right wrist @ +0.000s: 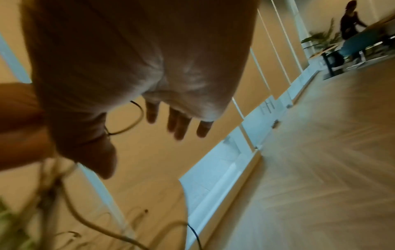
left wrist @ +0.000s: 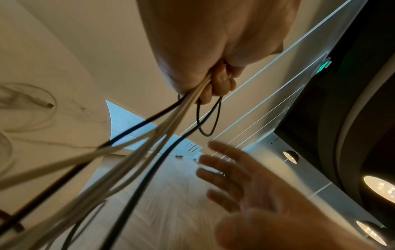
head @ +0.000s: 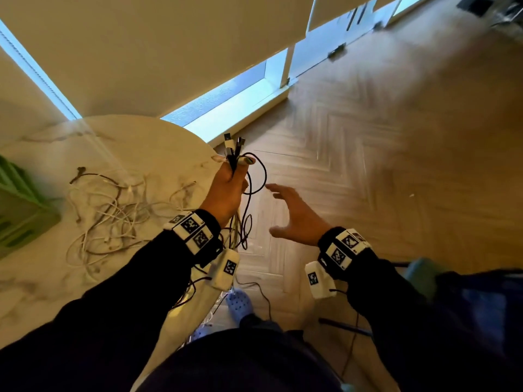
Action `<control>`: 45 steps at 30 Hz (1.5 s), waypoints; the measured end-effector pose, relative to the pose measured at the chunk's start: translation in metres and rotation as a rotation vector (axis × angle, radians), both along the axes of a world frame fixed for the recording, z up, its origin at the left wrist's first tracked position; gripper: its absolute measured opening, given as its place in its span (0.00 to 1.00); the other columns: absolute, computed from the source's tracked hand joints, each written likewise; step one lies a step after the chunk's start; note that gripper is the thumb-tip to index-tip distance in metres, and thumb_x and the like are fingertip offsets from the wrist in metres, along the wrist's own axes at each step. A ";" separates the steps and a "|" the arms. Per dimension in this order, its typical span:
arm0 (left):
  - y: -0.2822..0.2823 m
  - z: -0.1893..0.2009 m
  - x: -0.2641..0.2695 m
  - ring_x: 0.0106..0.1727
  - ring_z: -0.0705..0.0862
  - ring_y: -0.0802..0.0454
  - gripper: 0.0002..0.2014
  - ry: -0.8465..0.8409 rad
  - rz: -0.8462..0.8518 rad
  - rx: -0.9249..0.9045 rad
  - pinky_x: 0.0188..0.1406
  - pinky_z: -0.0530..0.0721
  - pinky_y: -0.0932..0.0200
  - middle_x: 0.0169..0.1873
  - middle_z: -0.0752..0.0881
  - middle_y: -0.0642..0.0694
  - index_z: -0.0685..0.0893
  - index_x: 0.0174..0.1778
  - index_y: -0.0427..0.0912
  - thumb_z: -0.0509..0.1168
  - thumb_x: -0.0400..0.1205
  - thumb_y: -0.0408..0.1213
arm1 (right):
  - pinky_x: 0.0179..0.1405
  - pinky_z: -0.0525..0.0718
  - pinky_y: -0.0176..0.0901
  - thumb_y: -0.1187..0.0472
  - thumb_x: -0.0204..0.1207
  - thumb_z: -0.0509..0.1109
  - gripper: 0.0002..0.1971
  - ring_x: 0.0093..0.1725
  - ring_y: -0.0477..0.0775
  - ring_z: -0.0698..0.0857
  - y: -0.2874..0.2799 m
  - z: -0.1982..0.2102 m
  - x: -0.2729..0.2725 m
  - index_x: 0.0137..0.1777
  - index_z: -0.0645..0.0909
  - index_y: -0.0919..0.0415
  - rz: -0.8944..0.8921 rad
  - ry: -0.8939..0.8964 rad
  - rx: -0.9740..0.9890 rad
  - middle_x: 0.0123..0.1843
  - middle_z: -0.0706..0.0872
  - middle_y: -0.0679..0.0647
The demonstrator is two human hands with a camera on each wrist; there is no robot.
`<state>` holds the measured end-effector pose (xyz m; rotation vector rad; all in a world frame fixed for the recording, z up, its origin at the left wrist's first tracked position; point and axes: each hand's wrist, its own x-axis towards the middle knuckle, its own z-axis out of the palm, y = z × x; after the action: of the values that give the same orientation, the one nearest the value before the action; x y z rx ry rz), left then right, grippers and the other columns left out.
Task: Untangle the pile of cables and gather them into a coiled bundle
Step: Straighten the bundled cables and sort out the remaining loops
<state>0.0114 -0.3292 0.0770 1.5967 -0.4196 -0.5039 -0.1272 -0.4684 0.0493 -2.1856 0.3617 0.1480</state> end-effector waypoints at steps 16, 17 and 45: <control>-0.015 0.013 0.020 0.28 0.62 0.57 0.14 0.175 0.020 -0.167 0.30 0.62 0.61 0.35 0.67 0.51 0.83 0.51 0.46 0.54 0.93 0.44 | 0.47 0.88 0.50 0.55 0.88 0.62 0.06 0.43 0.55 0.90 -0.056 0.008 0.024 0.58 0.79 0.53 -0.380 0.045 0.044 0.41 0.89 0.55; -0.014 0.014 0.022 0.29 0.63 0.57 0.14 0.200 0.019 -0.200 0.32 0.62 0.60 0.37 0.70 0.51 0.84 0.50 0.47 0.55 0.93 0.43 | 0.51 0.84 0.49 0.57 0.87 0.63 0.06 0.49 0.56 0.90 -0.070 0.002 0.020 0.60 0.79 0.52 -0.312 0.217 -0.068 0.47 0.90 0.56; 0.005 0.023 0.034 0.30 0.79 0.56 0.14 0.174 0.090 -0.087 0.32 0.74 0.61 0.36 0.81 0.49 0.84 0.51 0.41 0.56 0.92 0.43 | 0.40 0.80 0.44 0.54 0.90 0.55 0.12 0.38 0.50 0.84 -0.048 -0.005 0.068 0.59 0.81 0.53 -0.337 -0.148 -0.190 0.41 0.87 0.50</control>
<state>0.0455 -0.3244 0.1003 1.4677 -0.2342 -0.5444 -0.0594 -0.5164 0.0441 -2.2675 0.6745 -0.2415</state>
